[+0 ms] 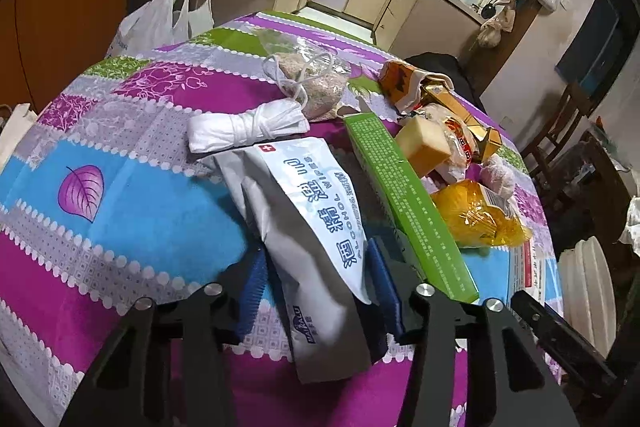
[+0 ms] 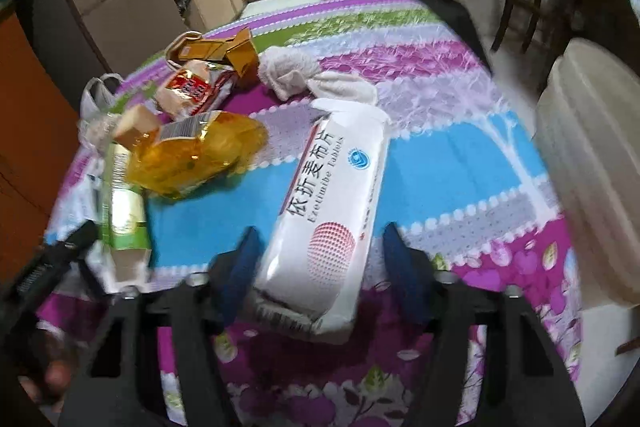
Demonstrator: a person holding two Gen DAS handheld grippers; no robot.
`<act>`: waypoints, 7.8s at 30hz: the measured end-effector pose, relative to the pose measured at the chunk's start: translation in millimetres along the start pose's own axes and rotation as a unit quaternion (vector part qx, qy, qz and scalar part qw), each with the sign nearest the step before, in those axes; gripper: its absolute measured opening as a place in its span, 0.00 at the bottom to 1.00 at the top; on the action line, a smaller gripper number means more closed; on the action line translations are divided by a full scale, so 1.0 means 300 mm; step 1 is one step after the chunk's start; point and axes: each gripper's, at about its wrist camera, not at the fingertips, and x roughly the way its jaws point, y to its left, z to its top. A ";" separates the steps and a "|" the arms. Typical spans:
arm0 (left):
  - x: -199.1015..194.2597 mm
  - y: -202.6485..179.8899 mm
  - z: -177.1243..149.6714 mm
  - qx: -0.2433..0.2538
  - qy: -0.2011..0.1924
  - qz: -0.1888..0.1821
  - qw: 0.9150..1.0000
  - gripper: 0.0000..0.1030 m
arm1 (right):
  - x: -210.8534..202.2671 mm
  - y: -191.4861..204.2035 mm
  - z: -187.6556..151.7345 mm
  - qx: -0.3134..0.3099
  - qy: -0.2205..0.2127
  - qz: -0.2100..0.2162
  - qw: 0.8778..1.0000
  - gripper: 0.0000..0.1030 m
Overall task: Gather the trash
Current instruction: 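Grasp the white tablet box with the right tool while the left tool grasps the grey wipe pack, then carry both held packs over the white bucket with both tools, then open both tools to drop the packs into the white bucket, then grasp the green tube box with the right tool while the left tool grasps the white mask, then carry the green box and white mask over the white bucket with both tools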
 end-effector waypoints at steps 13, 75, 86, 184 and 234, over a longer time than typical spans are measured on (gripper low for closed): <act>-0.089 0.065 -0.041 0.018 0.004 -0.004 1.000 0.34 | -0.105 0.015 -0.045 -0.040 -0.045 0.034 0.998 0.41; 0.028 -1.810 -0.223 0.531 0.121 -0.315 0.777 0.34 | -0.669 -0.956 0.182 0.092 -0.050 -0.087 0.991 0.43; 0.137 -1.816 -0.282 0.549 0.171 -0.304 0.760 0.35 | -0.559 -0.989 0.195 0.117 0.031 -0.038 0.992 0.43; -0.205 0.257 0.131 0.138 -0.065 -0.030 0.988 0.76 | 0.039 0.554 0.002 -0.393 -0.042 0.097 0.913 0.39; -0.071 0.070 -0.057 0.217 -0.014 -0.015 0.976 0.56 | -0.152 -0.065 -0.236 -0.083 -0.053 0.015 0.995 0.53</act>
